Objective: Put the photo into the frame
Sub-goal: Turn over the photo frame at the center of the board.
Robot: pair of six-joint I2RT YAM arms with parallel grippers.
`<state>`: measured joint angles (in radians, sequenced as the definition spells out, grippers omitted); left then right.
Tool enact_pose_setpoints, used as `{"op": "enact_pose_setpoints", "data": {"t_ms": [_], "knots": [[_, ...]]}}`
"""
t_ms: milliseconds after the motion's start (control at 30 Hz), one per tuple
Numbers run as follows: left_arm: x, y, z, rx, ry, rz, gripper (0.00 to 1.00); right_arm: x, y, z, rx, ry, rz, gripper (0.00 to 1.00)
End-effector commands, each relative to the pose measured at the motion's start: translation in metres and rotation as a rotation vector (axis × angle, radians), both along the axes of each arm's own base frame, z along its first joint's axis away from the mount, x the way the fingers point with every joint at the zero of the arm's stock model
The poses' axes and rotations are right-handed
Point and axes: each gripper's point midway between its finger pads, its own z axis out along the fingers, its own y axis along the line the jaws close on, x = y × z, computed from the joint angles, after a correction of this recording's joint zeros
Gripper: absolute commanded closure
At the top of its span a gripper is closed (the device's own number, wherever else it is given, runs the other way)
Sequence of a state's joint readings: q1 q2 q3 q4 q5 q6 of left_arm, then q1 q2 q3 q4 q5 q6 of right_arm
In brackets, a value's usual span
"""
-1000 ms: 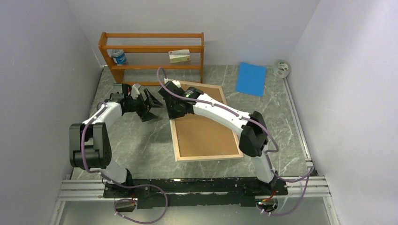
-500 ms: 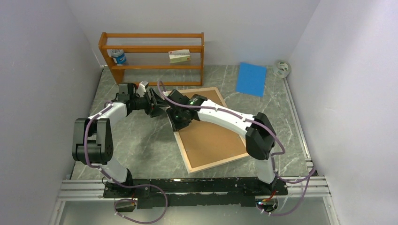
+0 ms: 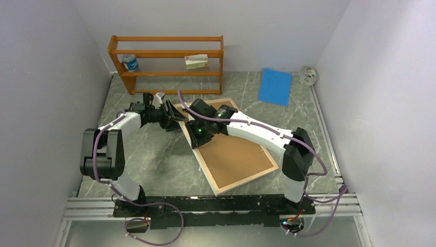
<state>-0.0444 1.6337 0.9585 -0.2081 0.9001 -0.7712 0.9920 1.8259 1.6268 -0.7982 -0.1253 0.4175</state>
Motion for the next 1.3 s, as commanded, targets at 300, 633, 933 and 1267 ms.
{"op": "enact_pose_setpoints", "data": {"t_ms": [300,633,933,1267], "knots": [[0.006,-0.001,0.021,0.016,-0.033,0.031,0.96,0.007,0.008,0.043,0.07,-0.124,-0.021,0.72],[-0.005,0.009,0.035,0.106,0.09,0.079,0.97,0.022,-0.011,0.052,-0.262,-0.45,-0.207,0.27],[-0.006,0.009,0.05,0.11,0.128,0.083,0.97,0.016,-0.014,0.048,-0.458,-0.603,-0.185,0.27],[-0.007,0.008,0.054,0.104,0.154,0.078,0.97,0.02,-0.022,0.048,-0.642,-0.739,-0.151,0.55]]}}
